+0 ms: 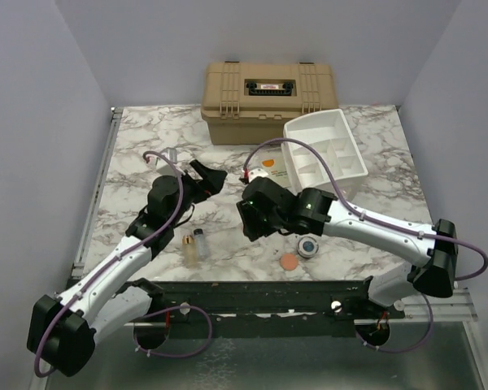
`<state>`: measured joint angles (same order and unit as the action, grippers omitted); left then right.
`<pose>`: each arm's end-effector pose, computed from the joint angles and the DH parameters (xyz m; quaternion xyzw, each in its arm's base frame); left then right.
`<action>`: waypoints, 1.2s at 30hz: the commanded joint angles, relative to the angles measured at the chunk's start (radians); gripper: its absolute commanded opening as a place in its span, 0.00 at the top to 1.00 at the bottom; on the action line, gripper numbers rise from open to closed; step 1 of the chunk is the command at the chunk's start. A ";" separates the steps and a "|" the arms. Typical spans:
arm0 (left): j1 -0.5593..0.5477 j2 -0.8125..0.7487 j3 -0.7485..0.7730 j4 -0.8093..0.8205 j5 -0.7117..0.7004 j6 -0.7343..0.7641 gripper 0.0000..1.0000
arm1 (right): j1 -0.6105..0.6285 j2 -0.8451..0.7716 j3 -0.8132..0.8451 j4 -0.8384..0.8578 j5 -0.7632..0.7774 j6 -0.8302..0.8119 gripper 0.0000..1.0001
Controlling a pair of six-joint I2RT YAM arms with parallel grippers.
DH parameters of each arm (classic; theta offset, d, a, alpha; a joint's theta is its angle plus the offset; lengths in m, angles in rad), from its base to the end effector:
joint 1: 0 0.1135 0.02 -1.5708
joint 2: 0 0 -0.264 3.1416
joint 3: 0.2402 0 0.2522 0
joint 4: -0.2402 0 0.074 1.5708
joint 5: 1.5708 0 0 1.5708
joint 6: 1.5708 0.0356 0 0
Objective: Organize the makeup
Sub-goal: Pick up the makeup tool from the corner of the board, then place the makeup tool in the drawer.
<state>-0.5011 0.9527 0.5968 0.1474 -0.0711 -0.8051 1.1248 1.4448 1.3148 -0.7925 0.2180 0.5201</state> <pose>0.1983 -0.1057 0.2769 -0.1397 0.7640 -0.3605 0.5166 0.1377 0.2702 0.3165 -0.2475 0.9099 0.1619 0.2910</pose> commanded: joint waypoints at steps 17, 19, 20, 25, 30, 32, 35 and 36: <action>0.021 -0.123 -0.039 -0.079 -0.124 -0.026 0.07 | -0.266 0.243 0.320 -0.138 0.189 -0.178 0.54; 0.022 -0.117 -0.036 -0.077 -0.116 -0.024 0.07 | -0.285 0.251 0.319 -0.134 0.189 -0.188 0.54; 0.022 -0.114 -0.034 -0.077 -0.113 -0.023 0.07 | -0.292 0.257 0.319 -0.136 0.194 -0.194 0.54; 0.025 -0.104 -0.034 -0.072 -0.097 -0.025 0.07 | -0.317 0.311 0.326 -0.153 0.209 -0.219 0.54; 0.028 -0.103 -0.035 -0.071 -0.090 -0.025 0.07 | -0.328 0.359 0.321 -0.152 0.228 -0.232 0.54; 0.029 -0.103 -0.035 -0.071 -0.087 -0.025 0.07 | -0.331 0.363 0.316 -0.142 0.233 -0.234 0.54; 0.031 -0.102 -0.037 -0.071 -0.085 -0.028 0.07 | -0.340 0.367 0.308 -0.118 0.225 -0.241 0.53; 0.031 -0.101 -0.036 -0.069 -0.083 -0.028 0.07 | -0.342 0.373 0.309 -0.116 0.222 -0.245 0.53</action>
<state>-0.4774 0.8494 0.5640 0.0761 -0.1806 -0.8299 0.8040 1.7947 1.6184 -0.9100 0.4217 0.3088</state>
